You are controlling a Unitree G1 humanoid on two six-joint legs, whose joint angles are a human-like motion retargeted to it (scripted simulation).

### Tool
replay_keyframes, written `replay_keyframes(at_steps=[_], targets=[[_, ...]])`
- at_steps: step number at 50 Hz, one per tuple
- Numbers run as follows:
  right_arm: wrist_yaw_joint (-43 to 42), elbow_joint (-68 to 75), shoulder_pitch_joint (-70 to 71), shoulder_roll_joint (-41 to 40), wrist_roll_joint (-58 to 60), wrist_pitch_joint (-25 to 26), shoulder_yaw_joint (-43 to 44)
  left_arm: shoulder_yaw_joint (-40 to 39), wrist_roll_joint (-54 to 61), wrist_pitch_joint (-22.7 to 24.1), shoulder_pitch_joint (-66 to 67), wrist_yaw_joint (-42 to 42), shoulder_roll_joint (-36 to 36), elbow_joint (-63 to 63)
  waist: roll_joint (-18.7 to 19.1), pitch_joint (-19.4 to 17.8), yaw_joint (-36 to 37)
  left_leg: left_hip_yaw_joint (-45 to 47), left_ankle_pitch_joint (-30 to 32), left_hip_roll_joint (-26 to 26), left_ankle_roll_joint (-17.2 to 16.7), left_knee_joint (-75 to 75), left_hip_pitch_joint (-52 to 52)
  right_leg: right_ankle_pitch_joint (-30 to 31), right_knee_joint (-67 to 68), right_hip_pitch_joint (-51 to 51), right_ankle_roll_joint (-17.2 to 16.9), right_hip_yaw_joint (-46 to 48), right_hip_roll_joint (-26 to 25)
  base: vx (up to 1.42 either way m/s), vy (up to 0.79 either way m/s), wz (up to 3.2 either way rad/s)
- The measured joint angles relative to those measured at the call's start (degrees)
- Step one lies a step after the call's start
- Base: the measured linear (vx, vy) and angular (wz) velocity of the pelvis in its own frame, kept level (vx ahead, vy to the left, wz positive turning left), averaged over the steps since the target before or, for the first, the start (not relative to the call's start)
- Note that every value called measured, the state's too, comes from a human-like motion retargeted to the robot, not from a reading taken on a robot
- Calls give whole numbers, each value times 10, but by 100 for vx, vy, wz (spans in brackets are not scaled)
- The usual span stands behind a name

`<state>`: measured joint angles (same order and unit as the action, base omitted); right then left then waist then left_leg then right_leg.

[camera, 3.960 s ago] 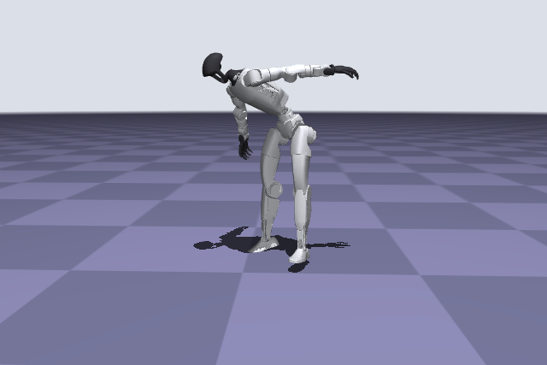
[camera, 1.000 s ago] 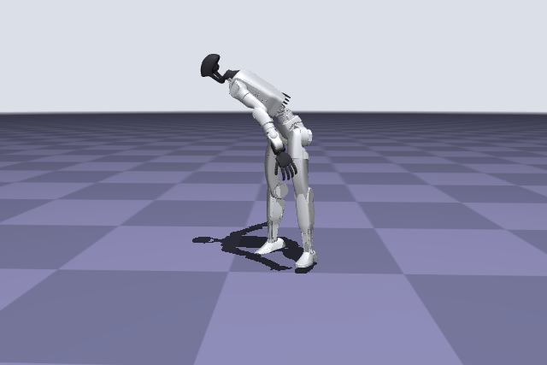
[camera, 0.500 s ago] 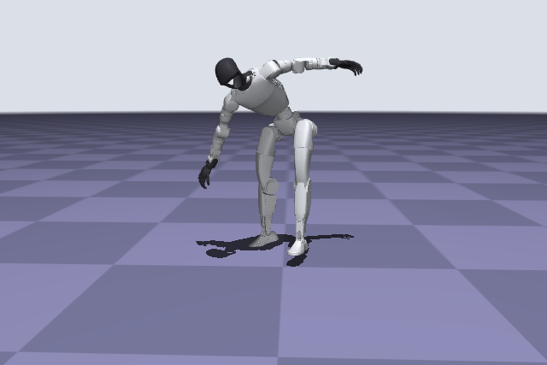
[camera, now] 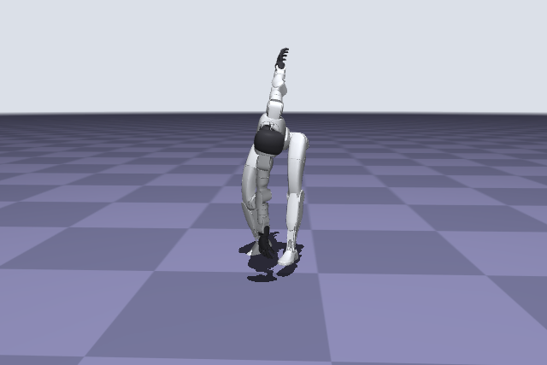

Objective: In place motions

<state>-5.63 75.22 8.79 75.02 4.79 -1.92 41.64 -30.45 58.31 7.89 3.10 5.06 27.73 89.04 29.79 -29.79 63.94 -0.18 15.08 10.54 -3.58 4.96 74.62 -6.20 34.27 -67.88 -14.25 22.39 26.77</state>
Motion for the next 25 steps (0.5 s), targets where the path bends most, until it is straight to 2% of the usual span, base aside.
replay_keyframes(at_steps=[3,10,18,25], targets=[[2,-11,-13,-4,9,0,12,15,5,7,-9,5,3,1,0,0,9,4,-1,-3,1,0,5,5,-5,-7,0,-4,-4,-6,5,-11],[20,-23,2,-12,29,-1,-22,50,-4,11,-35,1,-9,-18,0,0,-17,20,-7,-11,8,-2,-13,25,-29,7,5,-6,-14,-18,8,-47],[14,-31,26,-43,38,-9,-70,90,-20,27,-70,26,-32,-34,0,0,-73,46,-25,-32,16,-12,-73,70,-99,78,10,-15,-43,-48,16,-87],[13,-36,124,-126,106,-2,-186,115,-26,25,-75,16,-57,-48,-28,0,-147,91,-44,-47,24,-15,-141,121,-171,140,14,-39,-58,-58,36,-92]])
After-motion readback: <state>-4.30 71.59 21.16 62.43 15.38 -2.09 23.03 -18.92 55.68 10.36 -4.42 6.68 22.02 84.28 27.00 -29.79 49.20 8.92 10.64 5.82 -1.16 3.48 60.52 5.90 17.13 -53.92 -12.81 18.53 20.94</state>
